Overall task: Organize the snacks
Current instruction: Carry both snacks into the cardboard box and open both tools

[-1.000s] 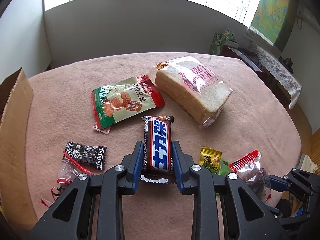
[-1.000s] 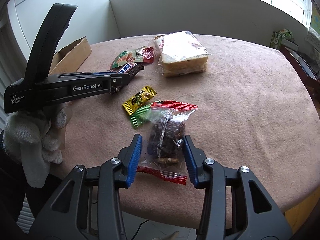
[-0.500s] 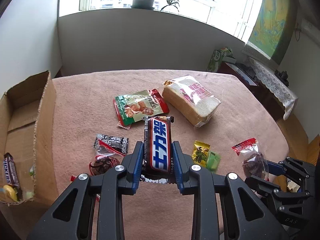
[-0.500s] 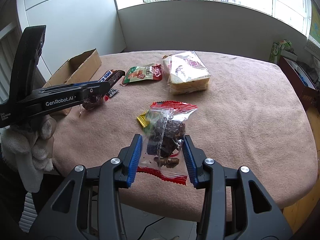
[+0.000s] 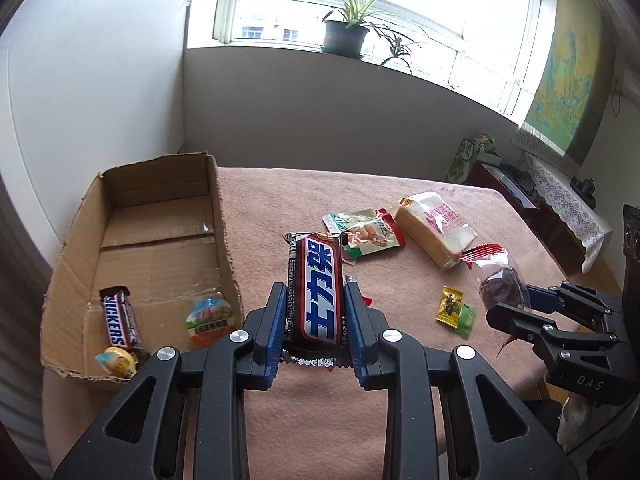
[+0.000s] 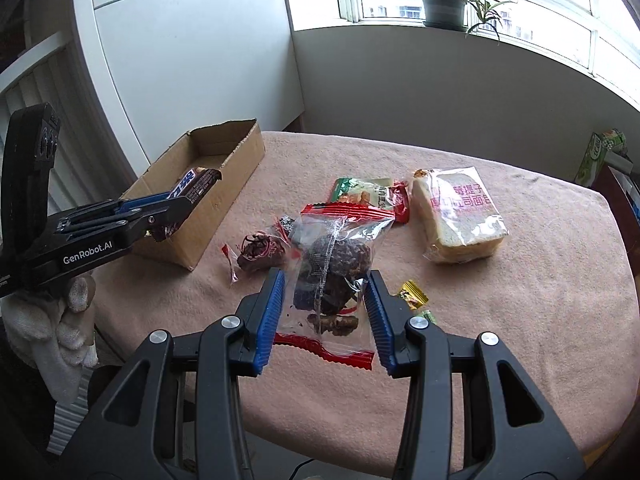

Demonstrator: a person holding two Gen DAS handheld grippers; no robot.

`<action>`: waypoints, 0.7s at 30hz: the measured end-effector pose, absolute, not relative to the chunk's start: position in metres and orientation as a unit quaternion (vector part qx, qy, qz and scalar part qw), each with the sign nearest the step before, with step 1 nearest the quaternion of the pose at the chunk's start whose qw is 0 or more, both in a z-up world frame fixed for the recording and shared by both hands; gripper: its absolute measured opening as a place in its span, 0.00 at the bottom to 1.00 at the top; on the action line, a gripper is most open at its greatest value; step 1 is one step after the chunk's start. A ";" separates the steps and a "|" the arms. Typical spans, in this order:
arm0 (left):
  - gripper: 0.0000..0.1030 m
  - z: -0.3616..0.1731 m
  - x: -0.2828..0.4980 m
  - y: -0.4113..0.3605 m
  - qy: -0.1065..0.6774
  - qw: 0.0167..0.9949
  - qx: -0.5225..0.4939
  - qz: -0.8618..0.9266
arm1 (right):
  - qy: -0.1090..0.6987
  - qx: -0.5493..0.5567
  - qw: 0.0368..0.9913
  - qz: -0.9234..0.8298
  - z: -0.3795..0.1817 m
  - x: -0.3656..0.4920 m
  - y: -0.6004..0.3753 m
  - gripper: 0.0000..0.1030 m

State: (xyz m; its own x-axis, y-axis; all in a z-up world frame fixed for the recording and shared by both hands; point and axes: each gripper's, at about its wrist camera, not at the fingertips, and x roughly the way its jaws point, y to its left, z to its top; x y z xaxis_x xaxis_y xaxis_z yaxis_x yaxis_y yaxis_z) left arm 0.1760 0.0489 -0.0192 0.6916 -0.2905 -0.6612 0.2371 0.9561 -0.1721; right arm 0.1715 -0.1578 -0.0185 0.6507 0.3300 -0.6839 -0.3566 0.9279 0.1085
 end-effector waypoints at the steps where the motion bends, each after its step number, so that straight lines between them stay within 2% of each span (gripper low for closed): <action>1: 0.26 -0.019 0.175 0.056 0.365 0.920 -0.040 -0.137 | 0.372 -0.020 0.908 0.194 -0.017 0.175 -0.150 0.42; 21: 0.26 -0.027 0.176 0.174 0.356 0.931 -0.077 -0.025 | 0.374 -0.071 0.887 0.262 -0.014 0.250 0.007 0.42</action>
State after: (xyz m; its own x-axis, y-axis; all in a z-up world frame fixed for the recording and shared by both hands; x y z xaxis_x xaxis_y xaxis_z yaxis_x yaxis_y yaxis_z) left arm 0.1758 0.1740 -0.0274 0.7447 -0.1016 -0.6596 -0.0081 0.9869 -0.1611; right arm 0.2495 0.0071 -0.0138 0.5820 0.4120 -0.7011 -0.5181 0.8524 0.0707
